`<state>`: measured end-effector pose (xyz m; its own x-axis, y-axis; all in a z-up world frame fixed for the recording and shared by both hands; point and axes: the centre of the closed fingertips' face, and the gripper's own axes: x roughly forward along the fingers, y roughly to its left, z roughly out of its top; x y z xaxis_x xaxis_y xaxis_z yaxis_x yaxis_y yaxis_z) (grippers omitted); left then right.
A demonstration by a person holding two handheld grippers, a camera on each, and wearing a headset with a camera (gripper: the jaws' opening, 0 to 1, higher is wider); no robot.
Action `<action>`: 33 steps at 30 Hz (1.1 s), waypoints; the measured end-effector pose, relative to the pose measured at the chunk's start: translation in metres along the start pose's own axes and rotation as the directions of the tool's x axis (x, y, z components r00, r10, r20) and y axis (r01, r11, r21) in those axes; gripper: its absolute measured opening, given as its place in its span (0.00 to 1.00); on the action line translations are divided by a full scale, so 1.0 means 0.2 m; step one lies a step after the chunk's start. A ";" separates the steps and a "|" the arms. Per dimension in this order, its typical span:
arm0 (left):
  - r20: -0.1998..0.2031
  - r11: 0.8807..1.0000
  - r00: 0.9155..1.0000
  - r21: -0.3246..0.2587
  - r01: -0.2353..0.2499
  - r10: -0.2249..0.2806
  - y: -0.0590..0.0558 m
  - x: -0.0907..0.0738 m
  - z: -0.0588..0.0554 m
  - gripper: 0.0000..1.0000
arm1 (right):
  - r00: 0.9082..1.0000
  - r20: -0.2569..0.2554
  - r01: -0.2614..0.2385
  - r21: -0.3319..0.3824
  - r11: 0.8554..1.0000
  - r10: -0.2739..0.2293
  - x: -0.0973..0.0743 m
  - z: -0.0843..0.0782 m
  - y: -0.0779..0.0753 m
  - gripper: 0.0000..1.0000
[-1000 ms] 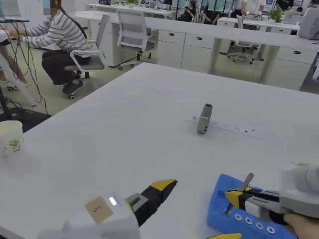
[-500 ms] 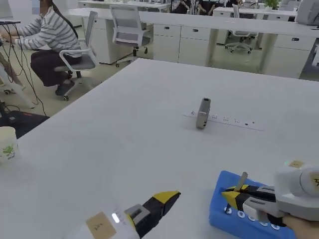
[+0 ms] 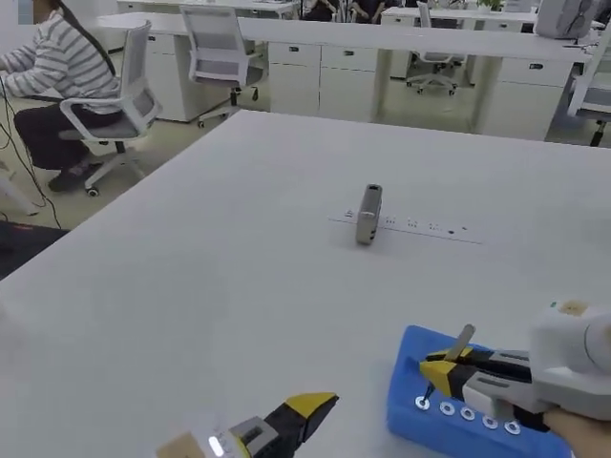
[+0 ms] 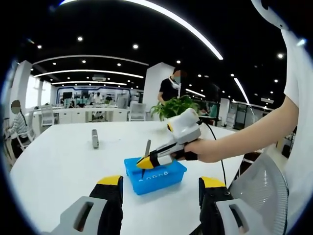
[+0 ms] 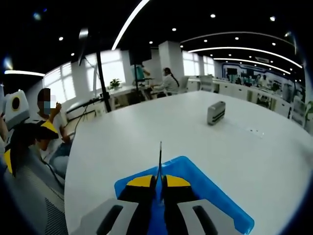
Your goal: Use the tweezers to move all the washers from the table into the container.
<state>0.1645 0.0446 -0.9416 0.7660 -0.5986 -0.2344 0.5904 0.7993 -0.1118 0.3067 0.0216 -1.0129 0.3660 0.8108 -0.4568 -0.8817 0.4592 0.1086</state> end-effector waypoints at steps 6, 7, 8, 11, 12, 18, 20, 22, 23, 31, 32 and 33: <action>-0.050 1.000 0.999 0.018 0.003 -0.002 0.00 0.01 -0.04 0.55 | 0.999 0.040 -0.010 0.001 1.000 0.010 -0.06 0.06 0.05 0.04; -0.046 1.000 0.999 0.018 0.009 -0.008 -0.01 0.01 -0.04 0.55 | 0.999 0.050 -0.011 -0.001 1.000 0.011 -0.08 0.07 0.06 0.04; -0.043 1.000 0.999 0.016 0.013 -0.013 -0.01 0.01 -0.04 0.55 | 0.998 0.055 -0.014 0.000 1.000 0.014 -0.09 0.08 0.07 0.04; -0.052 1.000 0.998 0.013 0.023 -0.022 -0.02 0.01 -0.04 0.53 | 0.997 0.068 -0.020 -0.001 1.000 0.020 -0.13 0.09 0.11 0.04; -0.052 1.000 0.998 0.013 0.027 -0.026 -0.02 0.01 -0.04 0.53 | 0.997 0.071 -0.023 -0.003 1.000 0.023 -0.14 0.09 0.12 0.04; -0.054 0.995 0.994 -0.026 0.091 -0.093 -0.07 0.01 -0.04 0.53 | 0.995 0.082 -0.054 -0.017 0.998 0.056 -0.23 0.08 0.21 0.04; -0.076 0.993 0.990 -0.023 0.114 -0.116 -0.09 0.01 -0.06 0.52 | 0.995 0.074 -0.069 -0.029 0.997 0.071 -0.25 0.07 0.25 0.04; -0.094 0.985 0.981 -0.017 0.171 -0.172 -0.14 0.01 -0.07 0.50 | 0.993 0.060 -0.099 -0.038 0.994 0.102 -0.27 0.05 0.29 0.04; -0.102 0.982 0.976 -0.008 0.190 -0.190 -0.16 0.00 -0.07 0.48 | 0.991 0.050 -0.119 -0.051 0.992 0.122 -0.28 0.03 0.33 0.04; -0.113 0.958 0.953 -0.093 0.272 -0.282 -0.19 -0.01 -0.06 0.37 | 0.969 -0.029 -0.248 -0.114 0.962 0.246 -0.33 -0.07 0.52 0.04; -0.113 0.959 0.954 -0.092 0.269 -0.279 -0.18 -0.01 -0.05 0.33 | 0.966 -0.041 -0.259 -0.123 0.958 0.256 -0.34 -0.08 0.53 0.04; -0.115 0.959 0.954 -0.087 0.269 -0.278 -0.17 -0.01 -0.05 0.30 | 0.963 -0.053 -0.268 -0.127 0.955 0.263 -0.34 -0.10 0.55 0.04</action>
<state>0.1405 0.0188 -0.9479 0.5373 -0.7869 -0.3036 0.7504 0.6103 -0.2538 0.1797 0.0099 -0.9868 0.1051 0.8826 -0.4582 -0.9779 0.1754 0.1135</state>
